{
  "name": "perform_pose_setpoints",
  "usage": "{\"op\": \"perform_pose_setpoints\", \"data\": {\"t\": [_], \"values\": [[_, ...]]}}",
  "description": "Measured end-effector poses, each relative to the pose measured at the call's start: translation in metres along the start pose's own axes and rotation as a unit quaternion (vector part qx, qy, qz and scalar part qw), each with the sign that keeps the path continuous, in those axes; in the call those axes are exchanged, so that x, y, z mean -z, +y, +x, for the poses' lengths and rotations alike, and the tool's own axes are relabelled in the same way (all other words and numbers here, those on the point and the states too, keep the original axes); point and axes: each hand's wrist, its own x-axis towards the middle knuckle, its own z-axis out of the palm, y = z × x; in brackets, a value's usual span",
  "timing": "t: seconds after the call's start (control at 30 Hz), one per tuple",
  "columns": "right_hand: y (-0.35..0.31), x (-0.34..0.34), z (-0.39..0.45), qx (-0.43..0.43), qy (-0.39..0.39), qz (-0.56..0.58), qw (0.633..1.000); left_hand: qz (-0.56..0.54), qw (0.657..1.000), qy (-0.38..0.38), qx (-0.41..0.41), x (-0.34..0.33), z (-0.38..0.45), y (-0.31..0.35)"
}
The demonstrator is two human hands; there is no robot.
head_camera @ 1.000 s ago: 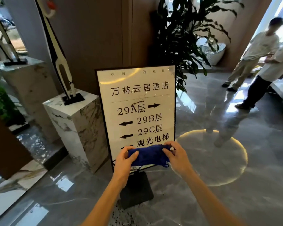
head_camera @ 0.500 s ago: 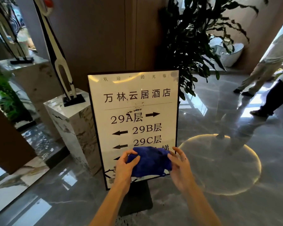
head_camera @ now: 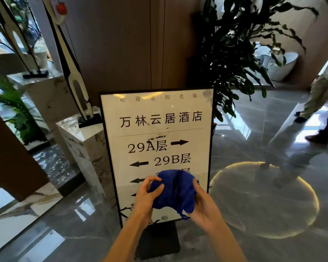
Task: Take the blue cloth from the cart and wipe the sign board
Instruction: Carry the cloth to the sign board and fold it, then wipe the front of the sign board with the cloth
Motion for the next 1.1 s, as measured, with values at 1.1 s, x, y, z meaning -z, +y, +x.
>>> {"op": "perform_pose_setpoints", "data": {"t": [1.1], "values": [[-0.142,-0.035,0.064,0.330,0.169,-0.280,0.886,0.280,0.900,0.216,-0.255,0.111,0.092,0.062]]}}
